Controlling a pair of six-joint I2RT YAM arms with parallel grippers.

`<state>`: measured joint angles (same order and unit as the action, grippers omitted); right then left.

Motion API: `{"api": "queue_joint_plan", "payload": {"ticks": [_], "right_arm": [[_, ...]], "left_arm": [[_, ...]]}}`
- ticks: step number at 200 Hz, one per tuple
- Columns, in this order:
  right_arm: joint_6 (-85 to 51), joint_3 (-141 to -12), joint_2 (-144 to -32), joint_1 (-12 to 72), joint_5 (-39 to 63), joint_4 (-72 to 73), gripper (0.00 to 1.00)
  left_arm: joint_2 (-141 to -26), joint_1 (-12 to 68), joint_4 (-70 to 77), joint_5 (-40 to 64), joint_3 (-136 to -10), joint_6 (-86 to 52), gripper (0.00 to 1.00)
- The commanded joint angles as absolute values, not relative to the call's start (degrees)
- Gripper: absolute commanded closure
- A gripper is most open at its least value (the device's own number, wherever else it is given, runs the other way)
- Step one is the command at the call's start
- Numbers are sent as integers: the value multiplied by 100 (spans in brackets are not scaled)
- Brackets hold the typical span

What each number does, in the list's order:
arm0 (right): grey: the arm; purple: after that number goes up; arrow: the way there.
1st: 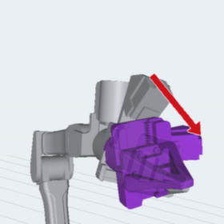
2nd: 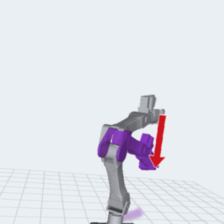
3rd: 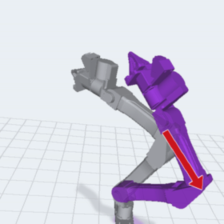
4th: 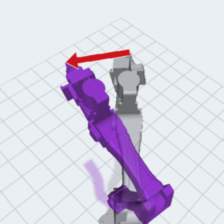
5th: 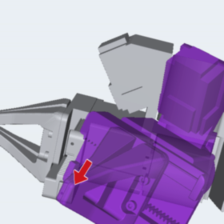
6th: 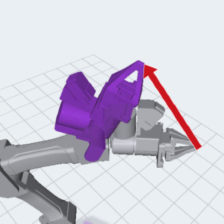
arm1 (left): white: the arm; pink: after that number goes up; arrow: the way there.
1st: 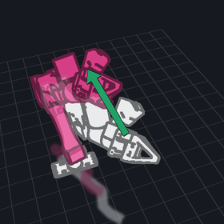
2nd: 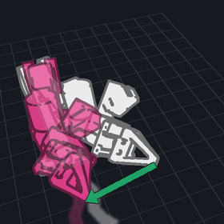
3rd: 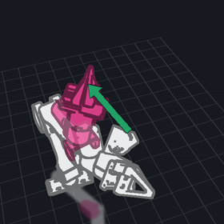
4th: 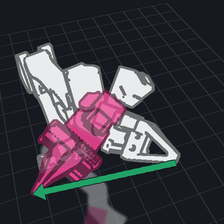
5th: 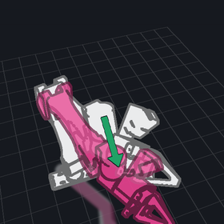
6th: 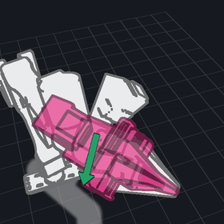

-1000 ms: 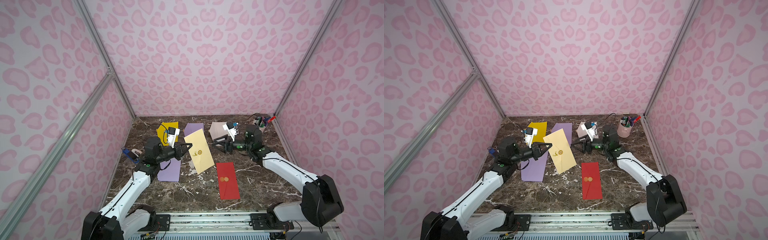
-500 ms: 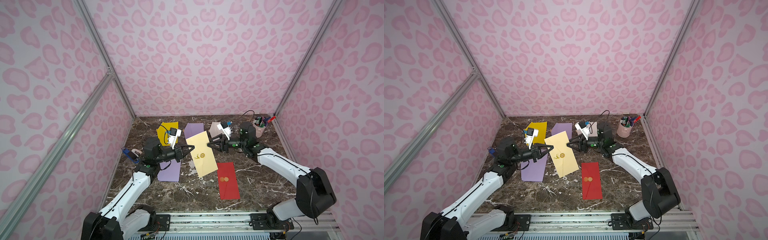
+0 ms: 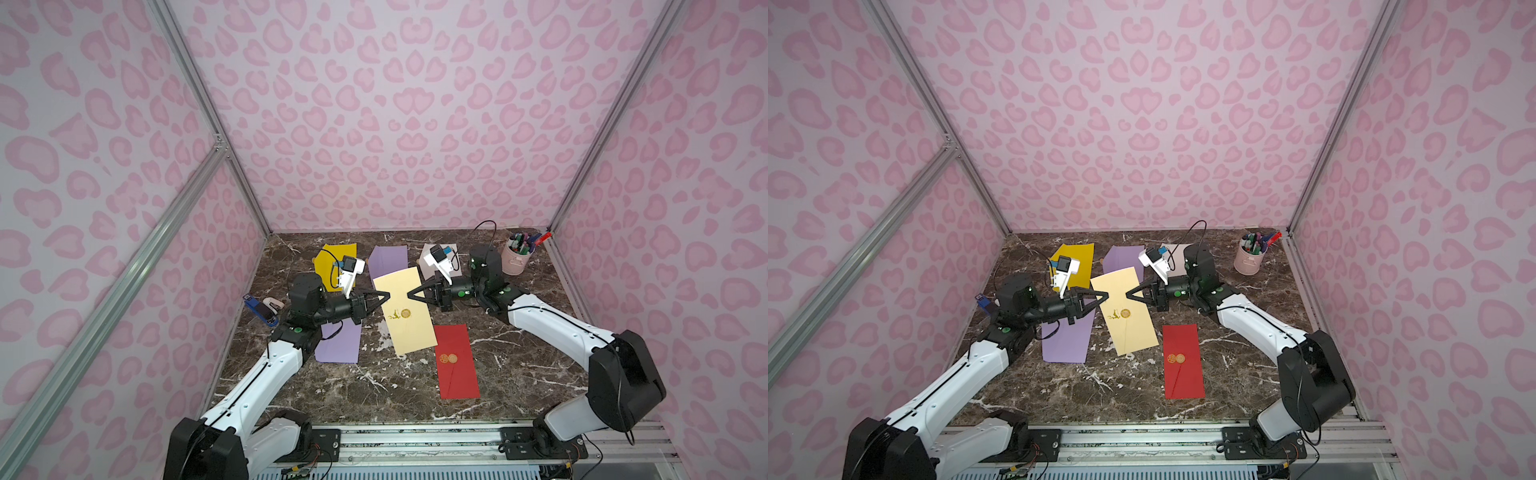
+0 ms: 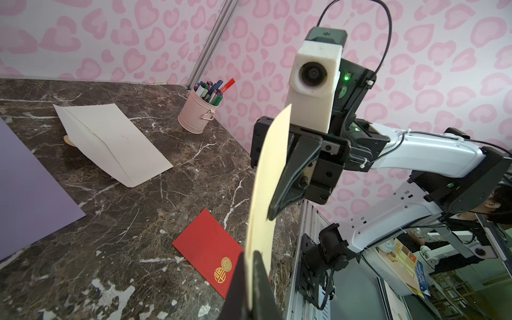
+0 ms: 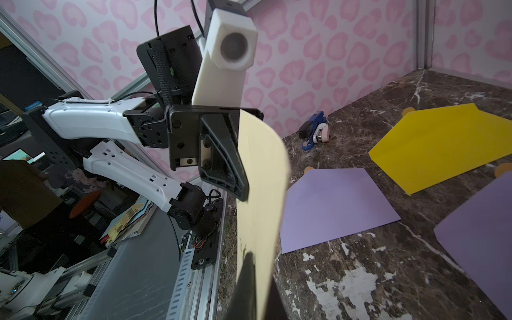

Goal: Open the envelope
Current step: Pick up the envelope from the envelope.

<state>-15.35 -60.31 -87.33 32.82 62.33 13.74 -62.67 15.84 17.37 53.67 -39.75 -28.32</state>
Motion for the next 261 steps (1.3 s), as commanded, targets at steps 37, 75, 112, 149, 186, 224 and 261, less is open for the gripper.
{"api": "queue_joint_plan", "payload": {"ticks": [37, 75, 112, 149, 186, 224, 261], "right_arm": [[-1354, -6117, -8778, 3400, 6280, 1150, 100], [-1609, -5977, -8692, 3452, 6103, 1376, 100], [-2321, -5689, -8554, 3464, 5615, 1969, 100], [-3719, -5162, -8239, 3356, 4981, 3468, 100], [-4731, -5038, -8107, 3323, 4890, 4556, 100], [-5137, -5062, -8093, 3322, 5035, 4966, 100], [-5220, -4988, -8094, 3349, 5087, 5083, 100]], "left_arm": [[-6216, 1583, 1551, 5218, -4078, -2607, 96], [-6179, 1577, 1419, 4991, -4131, -2487, 76], [-6056, 1582, 1437, 4838, -4110, -2417, 38], [-5804, 1577, 1811, 4846, -3892, -2532, 28], [-5771, 1582, 2487, 5116, -3594, -2881, 32], [-5752, 1586, 3496, 5425, -3288, -3388, 58], [-5656, 1590, 3696, 5507, -3253, -3509, 67]]}}
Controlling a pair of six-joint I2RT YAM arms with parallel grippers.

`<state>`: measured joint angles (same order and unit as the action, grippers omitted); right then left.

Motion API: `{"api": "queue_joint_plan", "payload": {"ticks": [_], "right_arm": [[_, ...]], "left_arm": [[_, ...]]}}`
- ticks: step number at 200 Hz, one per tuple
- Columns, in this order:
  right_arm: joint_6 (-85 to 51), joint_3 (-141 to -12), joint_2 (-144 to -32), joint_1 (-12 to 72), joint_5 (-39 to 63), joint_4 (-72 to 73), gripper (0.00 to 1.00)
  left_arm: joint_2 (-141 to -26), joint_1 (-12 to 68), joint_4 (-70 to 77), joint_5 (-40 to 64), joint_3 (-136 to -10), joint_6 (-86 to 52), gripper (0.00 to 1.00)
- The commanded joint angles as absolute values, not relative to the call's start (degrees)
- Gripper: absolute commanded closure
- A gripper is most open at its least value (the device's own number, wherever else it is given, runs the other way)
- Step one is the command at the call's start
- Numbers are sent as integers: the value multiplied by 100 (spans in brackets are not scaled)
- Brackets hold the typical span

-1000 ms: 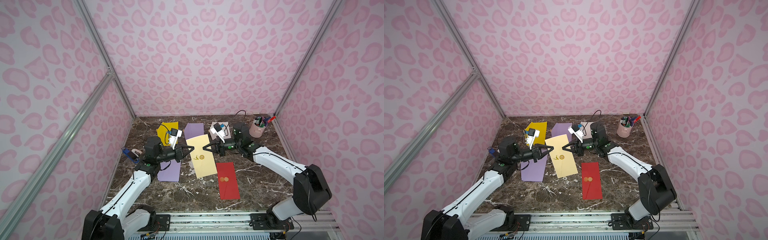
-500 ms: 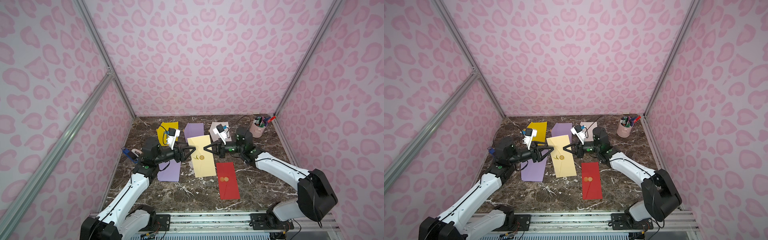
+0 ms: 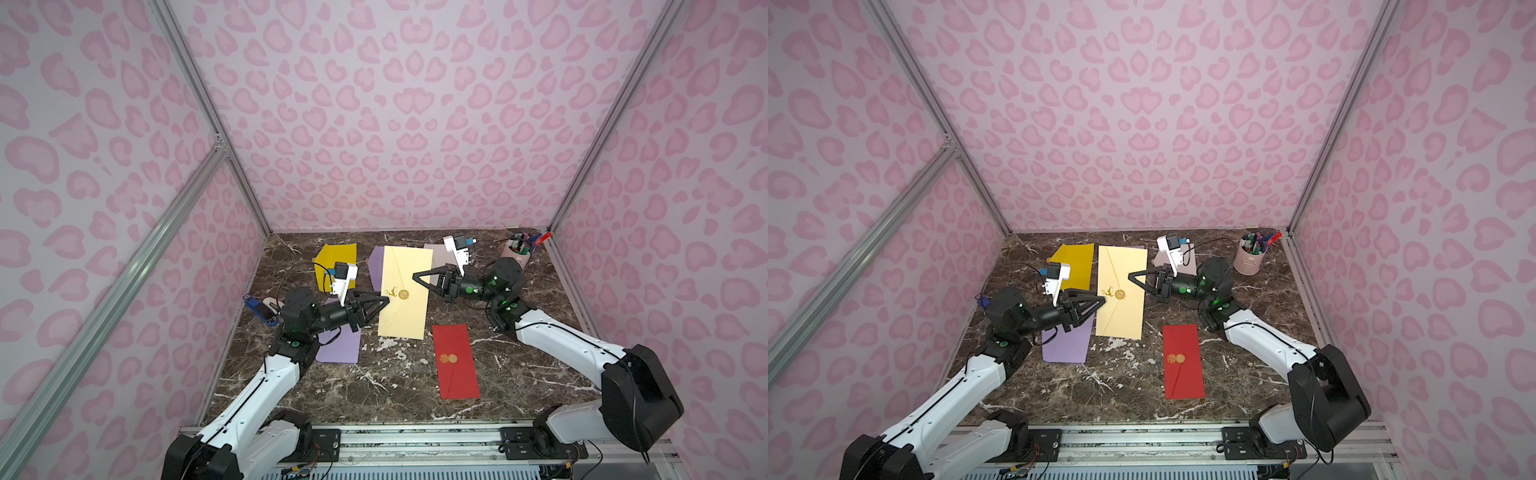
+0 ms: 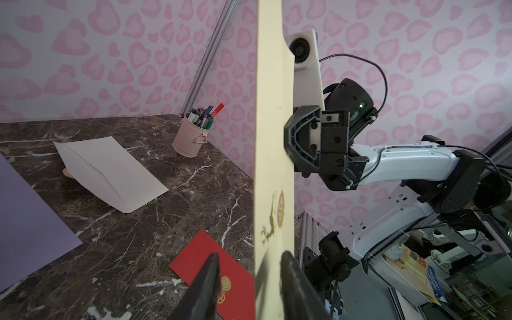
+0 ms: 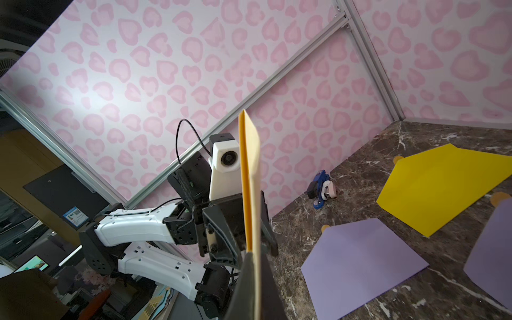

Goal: Open the envelope
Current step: Pick up the envelope from the envelope.

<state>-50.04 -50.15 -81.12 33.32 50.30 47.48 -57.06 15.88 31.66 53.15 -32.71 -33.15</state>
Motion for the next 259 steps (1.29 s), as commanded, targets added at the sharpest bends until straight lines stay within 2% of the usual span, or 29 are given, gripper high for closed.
{"api": "queue_joint_plan", "payload": {"ticks": [1, 25, 88, 123, 132, 182, 201, 232, 259], "right_arm": [[-5225, -4990, -8099, 3349, 5088, 5086, 100], [-5251, -5009, -8143, 3351, 5102, 5130, 100], [-5397, -5061, -8338, 3453, 5198, 5339, 100], [-5202, -5110, -8319, 3467, 5294, 5087, 100], [-5007, -5147, -8272, 3472, 5294, 4824, 94], [-3663, -5583, -8187, 3478, 5524, 3217, 77], [-3423, -5616, -8165, 3459, 5477, 2986, 79], [-3353, -5579, -8192, 3428, 5483, 3002, 92], [-3388, -5562, -8213, 3382, 5530, 3082, 94]], "left_arm": [[-5658, 1595, 3702, 5509, -3248, -3517, 67], [-5654, 1632, 3786, 5564, -3242, -3553, 70], [-5813, 1728, 3621, 5617, -3326, -3438, 95], [-5761, 1731, 3400, 5518, -3366, -3327, 95], [-5749, 1730, 3358, 5517, -3366, -3297, 95], [-5797, 1748, 3366, 5573, -3366, -3322, 95], [-5757, 1747, 3351, 5536, -3365, -3314, 95], [-5736, 1742, 3331, 5503, -3366, -3305, 95], [-5752, 1749, 3289, 5502, -3375, -3294, 95]]}}
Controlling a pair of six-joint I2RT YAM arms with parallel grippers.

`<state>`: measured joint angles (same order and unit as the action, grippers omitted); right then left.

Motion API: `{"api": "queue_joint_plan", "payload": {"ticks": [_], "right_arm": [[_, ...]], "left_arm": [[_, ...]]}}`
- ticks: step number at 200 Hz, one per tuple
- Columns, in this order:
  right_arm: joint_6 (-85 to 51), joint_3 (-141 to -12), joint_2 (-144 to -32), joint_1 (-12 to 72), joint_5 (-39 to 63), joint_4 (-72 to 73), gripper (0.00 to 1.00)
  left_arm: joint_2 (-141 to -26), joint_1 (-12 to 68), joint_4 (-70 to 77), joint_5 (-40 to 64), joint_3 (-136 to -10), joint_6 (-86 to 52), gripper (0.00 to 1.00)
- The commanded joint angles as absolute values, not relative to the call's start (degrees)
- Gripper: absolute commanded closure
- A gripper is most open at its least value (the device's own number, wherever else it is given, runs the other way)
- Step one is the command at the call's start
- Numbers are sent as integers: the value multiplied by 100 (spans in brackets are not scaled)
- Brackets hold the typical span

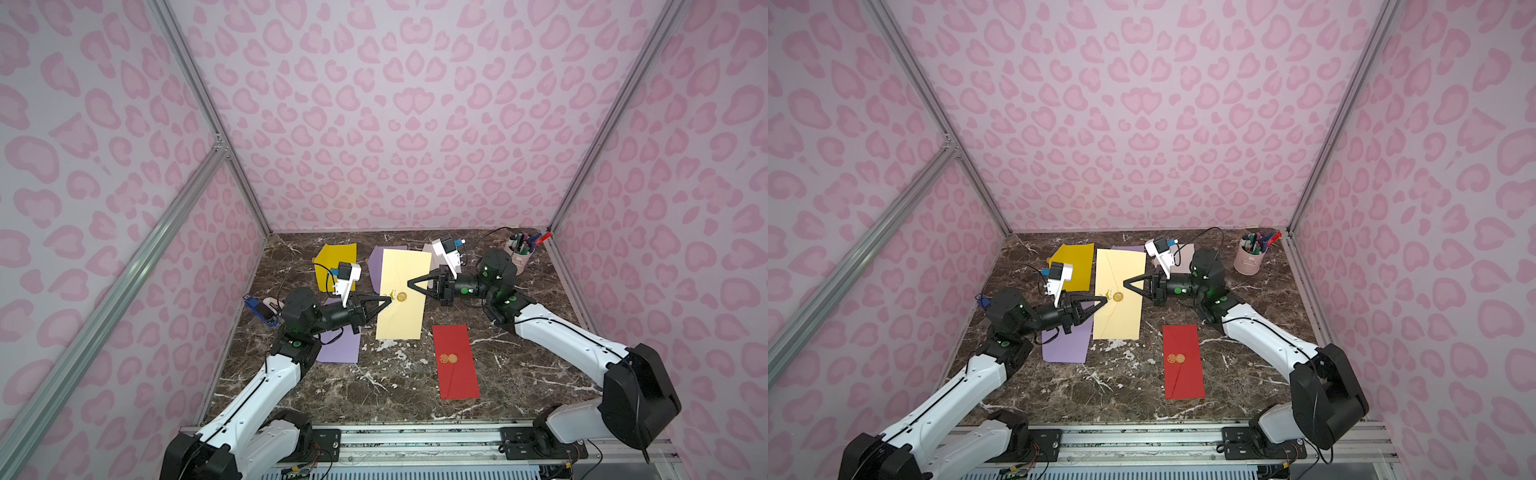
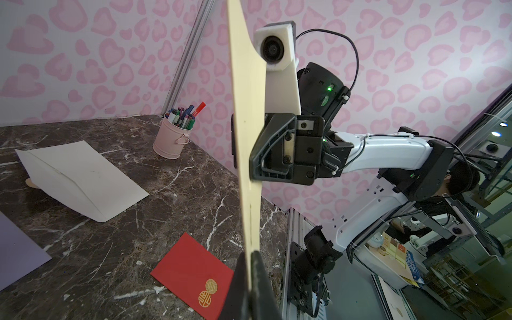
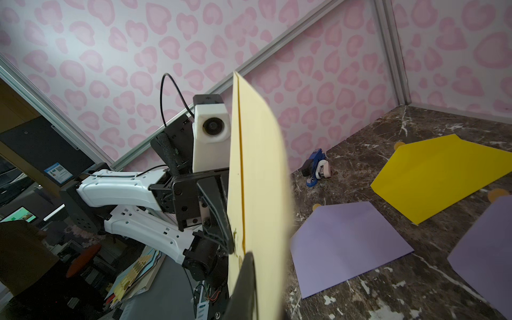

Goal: Open the envelope
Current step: Pick up the envelope from the envelope.

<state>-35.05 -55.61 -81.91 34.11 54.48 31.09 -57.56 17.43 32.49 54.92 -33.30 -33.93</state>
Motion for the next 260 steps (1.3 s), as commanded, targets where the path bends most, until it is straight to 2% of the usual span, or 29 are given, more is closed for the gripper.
{"api": "queue_joint_plan", "payload": {"ticks": [1, 32, 51, 66, 104, 107, 117, 143, 189, 224, 260], "right_arm": [[-3386, -5554, -8215, 3379, 5534, 3088, 94], [-3557, -5535, -8198, 3349, 5681, 3317, 94], [-3817, -5435, -8170, 3349, 5822, 3742, 100], [-3865, -5420, -8150, 3349, 5829, 3788, 100], [-3649, -5474, -8060, 3345, 5628, 3407, 100], [-3616, -5492, -8050, 3347, 5591, 3349, 100], [-3501, -5540, -8040, 3340, 5456, 3111, 100], [-3281, -5625, -8059, 3340, 4945, 2520, 100], [-3427, -5588, -8110, 3357, 4184, 2241, 100], [-3279, -5881, -8147, 3516, 3419, 1550, 100], [-3224, -5948, -8169, 3672, 3031, 1257, 100]], "left_arm": [[-5750, 1749, 3288, 5502, -3375, -3295, 95], [-5801, 1743, 3228, 5465, -3383, -3272, 95], [-5864, 1742, 2937, 5338, -3470, -3143, 95], [-5922, 1743, 2861, 5318, -3520, -3116, 94], [-5870, 1749, 2065, 4792, -3701, -2683, 64], [-5851, 1741, 1959, 4707, -3722, -2630, 58], [-5792, 1743, 1664, 4428, -3785, -2435, 48], [-5564, 1754, 1335, 3809, -3776, -2183, 33], [-5026, 2137, 1143, 2163, -3442, -1743, 31], [-4662, 3107, 1223, 394, -3082, -1244, 33], [-4574, 3896, 1433, -739, -2979, -887, 37]]}}
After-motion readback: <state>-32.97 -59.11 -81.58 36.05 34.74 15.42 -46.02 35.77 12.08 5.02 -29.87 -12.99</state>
